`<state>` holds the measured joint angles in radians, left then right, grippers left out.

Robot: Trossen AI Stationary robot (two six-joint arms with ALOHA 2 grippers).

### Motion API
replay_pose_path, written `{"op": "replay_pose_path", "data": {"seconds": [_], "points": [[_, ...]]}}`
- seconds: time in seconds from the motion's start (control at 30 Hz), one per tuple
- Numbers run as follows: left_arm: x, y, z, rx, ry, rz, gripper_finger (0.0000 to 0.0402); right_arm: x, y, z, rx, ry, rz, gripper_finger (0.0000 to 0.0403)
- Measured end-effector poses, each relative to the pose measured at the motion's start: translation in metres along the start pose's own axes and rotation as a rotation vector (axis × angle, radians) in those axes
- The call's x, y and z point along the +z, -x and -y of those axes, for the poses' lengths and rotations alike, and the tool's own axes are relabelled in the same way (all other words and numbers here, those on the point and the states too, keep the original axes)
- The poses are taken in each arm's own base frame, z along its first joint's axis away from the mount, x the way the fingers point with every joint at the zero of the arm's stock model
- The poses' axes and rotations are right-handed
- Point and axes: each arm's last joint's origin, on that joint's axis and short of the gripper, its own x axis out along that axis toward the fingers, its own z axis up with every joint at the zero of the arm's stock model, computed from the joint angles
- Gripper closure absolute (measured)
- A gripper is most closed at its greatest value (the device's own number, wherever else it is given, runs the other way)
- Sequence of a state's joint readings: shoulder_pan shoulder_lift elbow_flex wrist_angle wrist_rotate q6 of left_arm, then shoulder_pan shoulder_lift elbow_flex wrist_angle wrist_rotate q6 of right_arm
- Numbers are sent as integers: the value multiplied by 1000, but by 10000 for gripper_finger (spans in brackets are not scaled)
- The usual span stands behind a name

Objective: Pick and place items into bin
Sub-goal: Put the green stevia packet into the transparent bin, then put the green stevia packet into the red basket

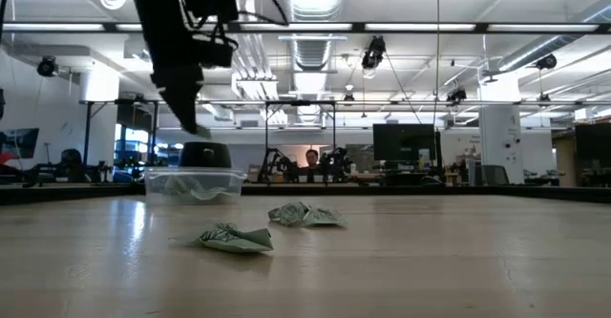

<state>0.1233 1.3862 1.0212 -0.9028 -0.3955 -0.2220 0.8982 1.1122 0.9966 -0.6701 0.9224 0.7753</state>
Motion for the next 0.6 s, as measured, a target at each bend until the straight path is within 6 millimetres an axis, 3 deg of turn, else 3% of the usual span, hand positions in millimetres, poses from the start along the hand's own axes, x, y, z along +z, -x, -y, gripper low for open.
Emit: {"op": "replay_pose_path", "data": {"seconds": [0.2,0.6], "points": [[-9,-14,2,-60,19,-12,387,0,0,-1,-1,-3,0,344],[-3,-10,2,-77,45,36,289,0,-1,0,-9,-5,4,344]]}}
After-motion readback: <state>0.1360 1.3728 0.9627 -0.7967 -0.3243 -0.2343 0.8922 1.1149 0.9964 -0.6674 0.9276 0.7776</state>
